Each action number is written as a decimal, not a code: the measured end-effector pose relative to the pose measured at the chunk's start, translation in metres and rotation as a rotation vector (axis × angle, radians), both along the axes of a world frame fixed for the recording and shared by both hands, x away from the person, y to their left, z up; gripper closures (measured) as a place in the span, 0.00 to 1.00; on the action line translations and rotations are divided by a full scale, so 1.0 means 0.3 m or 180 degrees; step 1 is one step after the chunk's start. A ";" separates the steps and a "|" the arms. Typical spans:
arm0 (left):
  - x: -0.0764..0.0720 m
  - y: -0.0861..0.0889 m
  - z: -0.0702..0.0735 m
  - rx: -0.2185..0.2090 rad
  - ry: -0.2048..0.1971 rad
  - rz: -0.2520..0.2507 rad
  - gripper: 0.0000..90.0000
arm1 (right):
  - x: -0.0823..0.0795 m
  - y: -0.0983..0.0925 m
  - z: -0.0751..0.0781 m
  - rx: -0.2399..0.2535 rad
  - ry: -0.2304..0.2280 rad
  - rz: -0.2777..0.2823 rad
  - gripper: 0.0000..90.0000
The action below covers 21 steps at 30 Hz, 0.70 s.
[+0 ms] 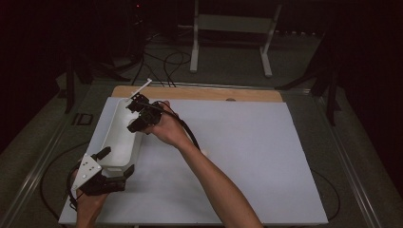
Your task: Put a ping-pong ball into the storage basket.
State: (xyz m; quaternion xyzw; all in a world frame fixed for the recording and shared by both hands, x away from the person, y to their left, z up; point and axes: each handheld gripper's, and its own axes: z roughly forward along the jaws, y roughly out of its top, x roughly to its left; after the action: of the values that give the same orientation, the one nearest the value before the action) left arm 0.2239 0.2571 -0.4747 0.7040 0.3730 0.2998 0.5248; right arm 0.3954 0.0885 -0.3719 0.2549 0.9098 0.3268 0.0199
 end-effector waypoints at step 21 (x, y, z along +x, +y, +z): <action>-0.001 0.001 0.001 -0.0005 -0.0010 -0.0008 0.01 | -0.018 0.046 -0.005 0.0001 0.0015 0.0059 0.56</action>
State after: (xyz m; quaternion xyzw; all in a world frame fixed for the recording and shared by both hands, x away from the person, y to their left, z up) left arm 0.2237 0.2573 -0.4744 0.7035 0.3715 0.2999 0.5264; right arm 0.3899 0.1022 -0.3736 0.2473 0.9121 0.3265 0.0147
